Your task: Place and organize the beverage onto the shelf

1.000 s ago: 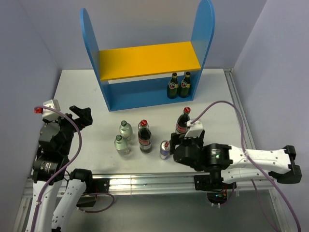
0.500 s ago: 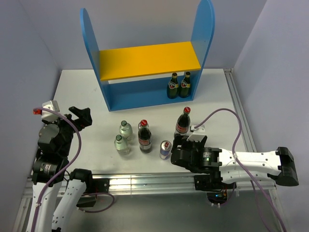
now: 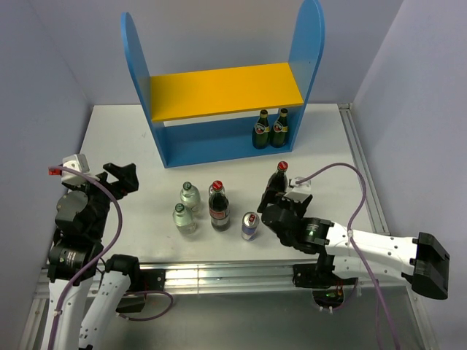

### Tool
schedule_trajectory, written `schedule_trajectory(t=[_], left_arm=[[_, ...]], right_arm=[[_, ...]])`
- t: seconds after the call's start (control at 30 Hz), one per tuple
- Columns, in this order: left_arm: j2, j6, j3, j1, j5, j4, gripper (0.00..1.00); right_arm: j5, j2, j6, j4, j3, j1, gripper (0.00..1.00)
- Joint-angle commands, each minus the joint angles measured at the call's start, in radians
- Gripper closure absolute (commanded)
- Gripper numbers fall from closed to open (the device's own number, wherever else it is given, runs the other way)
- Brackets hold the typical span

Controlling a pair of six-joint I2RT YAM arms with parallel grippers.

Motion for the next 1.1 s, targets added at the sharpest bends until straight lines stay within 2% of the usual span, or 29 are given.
schedule_trajectory(t=[0.0, 0.23, 0.47, 0.9, 1.07], left_arm=[[-0.012, 0.027, -0.002, -0.003, 0.017, 0.036, 0.01], [-0.021, 0.030, -0.003, -0.003, 0.017, 0.038, 0.01], [-0.032, 0.030, -0.003, -0.003, 0.017, 0.039, 0.01], [-0.050, 0.030, -0.003, -0.001, 0.016, 0.036, 0.01], [-0.059, 0.031, -0.003, -0.001, 0.010, 0.038, 0.01]], right_arm=[[0.023, 0.036, -0.108, 0.184, 0.001, -0.023, 0.00], [0.011, 0.093, -0.217, 0.383, -0.040, -0.093, 0.00], [0.043, 0.133, -0.258, 0.546, -0.105, -0.140, 0.00], [0.088, 0.269, -0.319, 0.664, -0.068, -0.140, 0.00], [0.141, 0.311, -0.304, 0.684, -0.062, -0.141, 0.09]])
